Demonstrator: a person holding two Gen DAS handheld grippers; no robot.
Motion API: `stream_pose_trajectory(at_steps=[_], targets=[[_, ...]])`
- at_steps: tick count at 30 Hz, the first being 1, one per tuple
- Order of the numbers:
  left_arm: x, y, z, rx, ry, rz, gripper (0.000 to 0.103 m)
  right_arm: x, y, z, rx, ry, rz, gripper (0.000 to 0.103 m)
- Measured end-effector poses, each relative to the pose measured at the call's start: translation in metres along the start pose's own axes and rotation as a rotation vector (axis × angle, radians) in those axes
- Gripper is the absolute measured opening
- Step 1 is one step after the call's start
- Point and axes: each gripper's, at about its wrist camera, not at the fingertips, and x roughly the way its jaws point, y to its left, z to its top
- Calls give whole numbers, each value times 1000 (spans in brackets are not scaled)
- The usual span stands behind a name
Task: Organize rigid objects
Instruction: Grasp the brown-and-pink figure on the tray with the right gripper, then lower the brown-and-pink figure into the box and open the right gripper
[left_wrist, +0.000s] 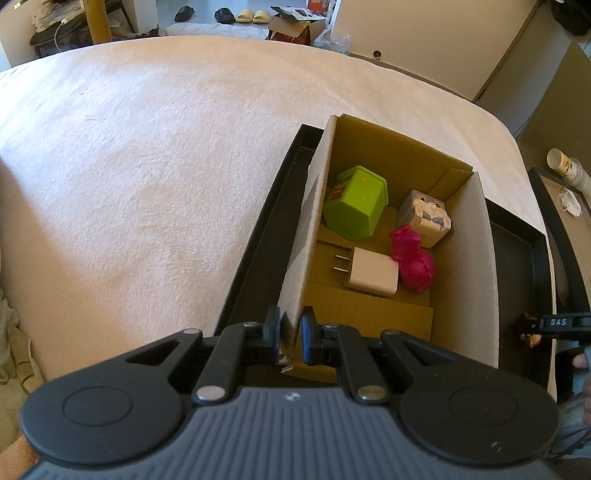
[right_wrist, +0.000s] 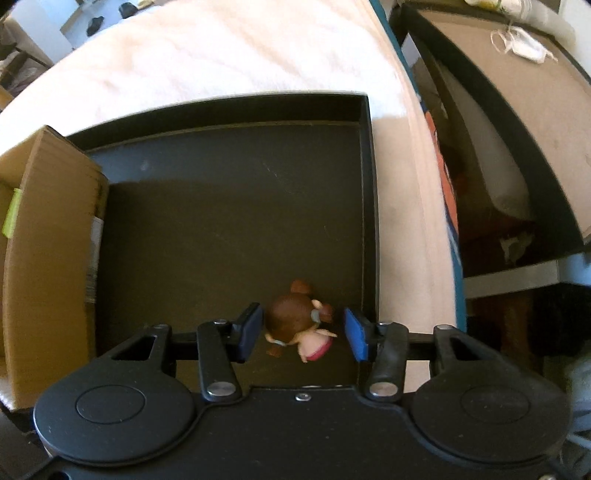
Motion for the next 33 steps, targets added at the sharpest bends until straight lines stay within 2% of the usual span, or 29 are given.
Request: stream_pose_trajectory(at_steps=[6, 13, 25, 33], targets=[[1, 0, 0, 5, 4, 3, 10, 1, 5, -6, -12, -39, -6, 39], [1, 0, 0, 1, 8, 1, 10, -26, 8, -2, -26, -89, 26, 39], [2, 2, -1, -5, 4, -3, 10, -100, 43, 12, -80, -217, 163, 39], [2, 2, 0, -4, 3, -9, 10, -113, 68, 16, -121, -257, 243, 39]])
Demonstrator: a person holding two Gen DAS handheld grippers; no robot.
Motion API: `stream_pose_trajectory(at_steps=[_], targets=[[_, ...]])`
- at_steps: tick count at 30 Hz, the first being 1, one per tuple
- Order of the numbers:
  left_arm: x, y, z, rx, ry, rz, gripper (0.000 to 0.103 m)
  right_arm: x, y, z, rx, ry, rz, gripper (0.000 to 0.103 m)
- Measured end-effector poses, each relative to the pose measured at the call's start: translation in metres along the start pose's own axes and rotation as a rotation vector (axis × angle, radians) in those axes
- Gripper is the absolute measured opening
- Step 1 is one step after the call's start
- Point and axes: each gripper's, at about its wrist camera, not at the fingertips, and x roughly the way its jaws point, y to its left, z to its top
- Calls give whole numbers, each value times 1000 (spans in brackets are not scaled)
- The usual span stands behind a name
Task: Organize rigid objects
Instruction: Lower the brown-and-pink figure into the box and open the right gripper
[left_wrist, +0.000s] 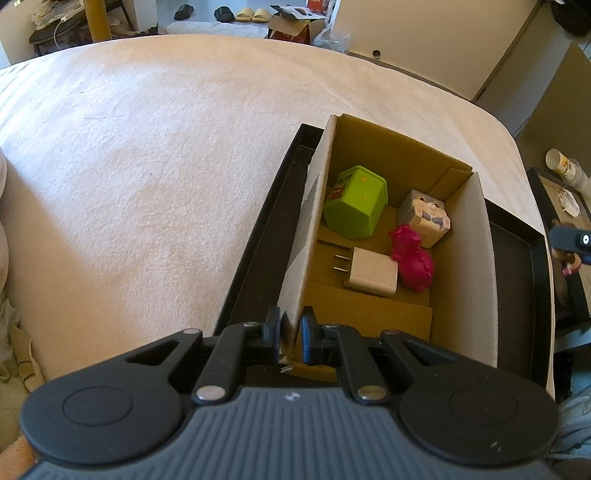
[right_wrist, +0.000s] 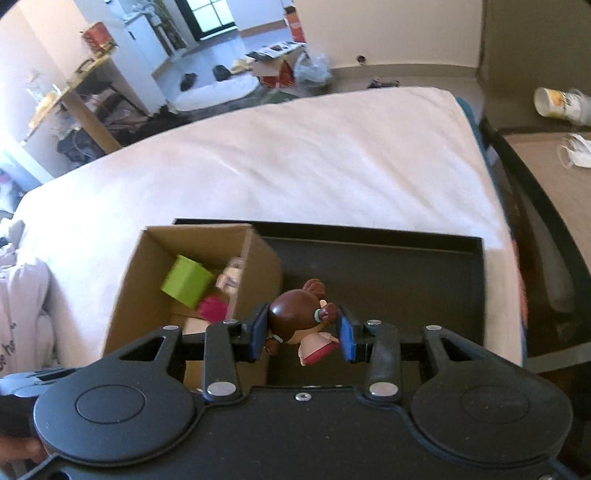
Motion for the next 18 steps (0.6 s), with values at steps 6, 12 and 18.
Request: stream_pose_trajectory(at_steps=[6, 12, 18], targets=[[0, 0, -1, 5, -2, 7, 10, -3, 22, 3, -14, -42, 75, 39], [0, -3, 0, 9, 0, 18, 10, 6, 35, 3, -19, -43, 160, 39], [1, -6, -1, 16, 6, 19, 10, 18, 45, 2, -22, -33, 227, 39]])
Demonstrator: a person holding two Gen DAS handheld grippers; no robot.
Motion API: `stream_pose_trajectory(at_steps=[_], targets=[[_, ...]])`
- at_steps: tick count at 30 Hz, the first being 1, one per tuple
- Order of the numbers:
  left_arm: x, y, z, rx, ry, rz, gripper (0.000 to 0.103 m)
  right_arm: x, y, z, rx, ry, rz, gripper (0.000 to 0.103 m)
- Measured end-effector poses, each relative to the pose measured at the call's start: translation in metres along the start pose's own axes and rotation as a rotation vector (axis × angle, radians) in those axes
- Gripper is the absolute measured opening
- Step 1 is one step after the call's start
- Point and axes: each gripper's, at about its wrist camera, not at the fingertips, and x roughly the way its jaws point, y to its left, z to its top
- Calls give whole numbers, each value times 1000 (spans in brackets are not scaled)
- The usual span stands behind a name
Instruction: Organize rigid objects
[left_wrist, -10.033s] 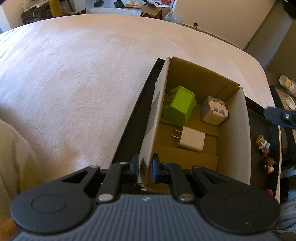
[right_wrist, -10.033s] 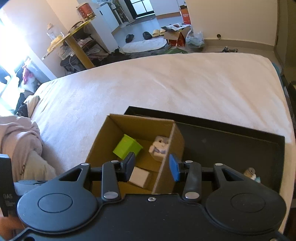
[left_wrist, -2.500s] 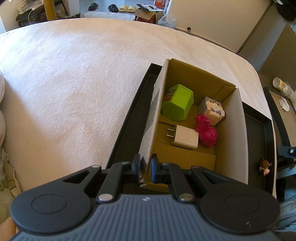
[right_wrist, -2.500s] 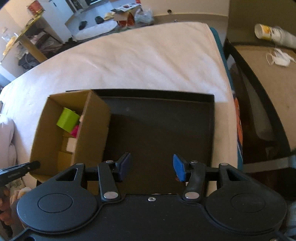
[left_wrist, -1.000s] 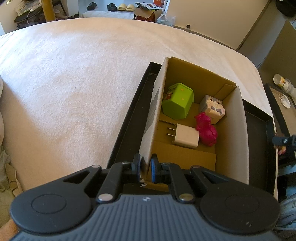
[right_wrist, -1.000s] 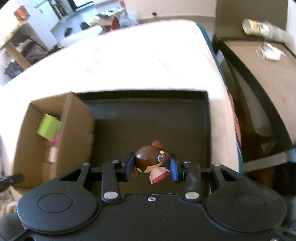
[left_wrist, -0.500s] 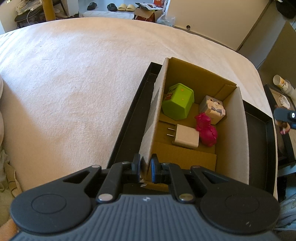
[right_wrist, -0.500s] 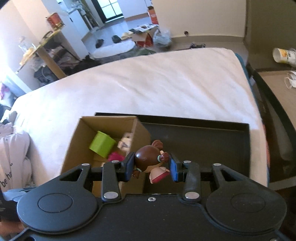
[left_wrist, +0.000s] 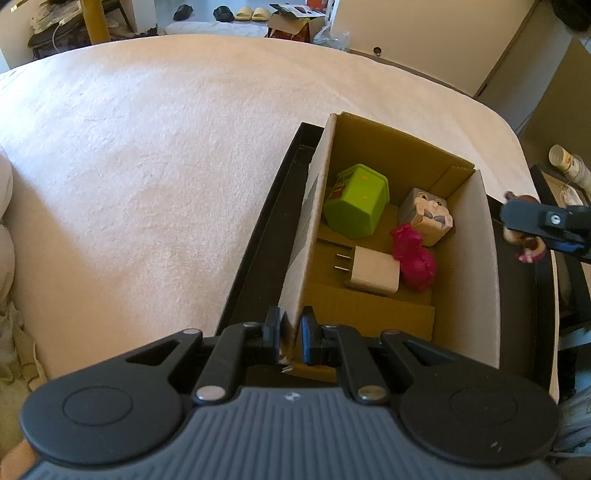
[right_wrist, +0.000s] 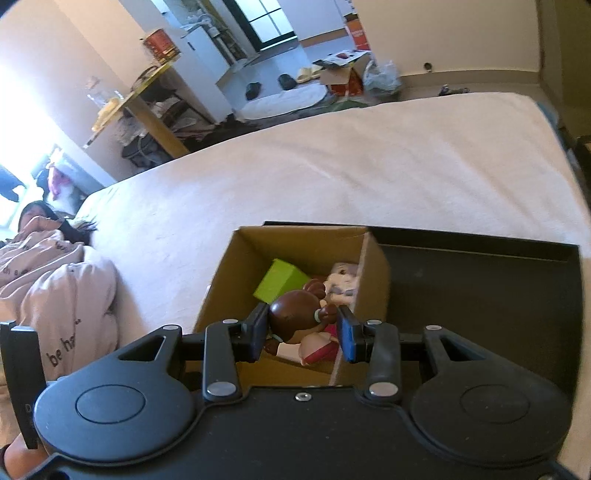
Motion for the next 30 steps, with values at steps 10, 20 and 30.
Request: stream_pose_trajectory(at_steps=[10, 20, 30], targets=[[-2, 3, 2, -7, -2, 8, 10, 14, 10, -4, -27, 52, 57, 42], [-1, 4, 2, -12, 9, 7, 13, -25, -18, -19, 0, 20, 87, 49], [-27, 12, -7, -21, -30, 26, 32, -61, -41, -38, 36, -57, 90, 72]])
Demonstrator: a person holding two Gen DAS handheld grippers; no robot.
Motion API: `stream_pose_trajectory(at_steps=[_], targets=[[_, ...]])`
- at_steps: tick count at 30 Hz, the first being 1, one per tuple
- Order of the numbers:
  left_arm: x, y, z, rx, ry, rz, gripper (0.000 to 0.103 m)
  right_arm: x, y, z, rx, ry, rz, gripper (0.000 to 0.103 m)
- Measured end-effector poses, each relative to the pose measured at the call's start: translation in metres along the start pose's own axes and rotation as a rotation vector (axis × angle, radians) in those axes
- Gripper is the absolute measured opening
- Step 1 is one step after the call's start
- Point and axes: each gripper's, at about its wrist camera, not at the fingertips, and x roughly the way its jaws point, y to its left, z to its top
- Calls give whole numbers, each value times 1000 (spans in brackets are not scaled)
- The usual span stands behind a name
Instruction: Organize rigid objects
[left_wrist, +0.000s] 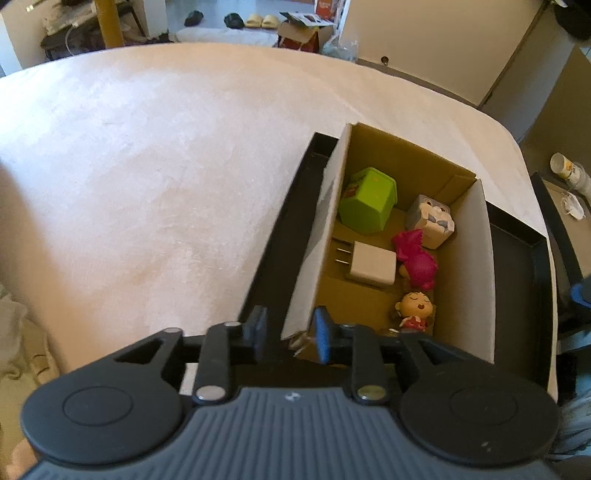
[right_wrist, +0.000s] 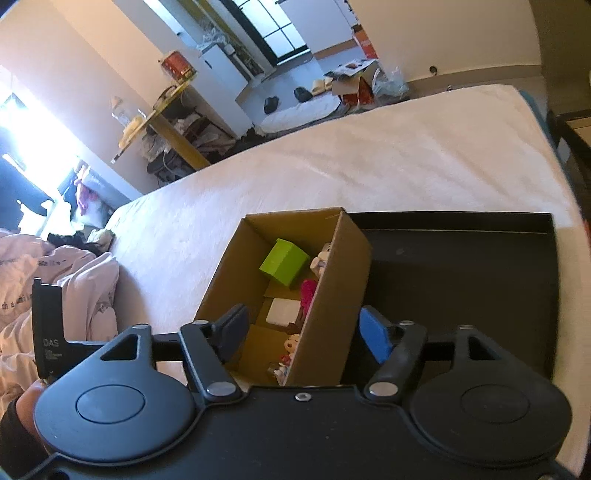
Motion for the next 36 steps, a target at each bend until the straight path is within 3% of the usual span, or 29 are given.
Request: stream_pose_trajectory(at_steps=[4, 20, 26, 32, 36], targets=[[-13, 0, -5, 7, -26, 7, 38, -16, -7, -8, 25, -26, -15, 82], [-67, -26, -48, 64, -144, 2, 42, -81, -43, -50, 76, -133, -19, 91], [-97, -38, -66, 116, -216, -40, 53, -104, -26, -61, 41, -146, -56, 95], [-123, -49, -80, 192, -276, -57, 71, -127, -5, -74, 15, -165, -115, 103], [-136, -56, -92, 227, -324, -45, 82, -140, 11, -90, 4, -185, -175, 103]])
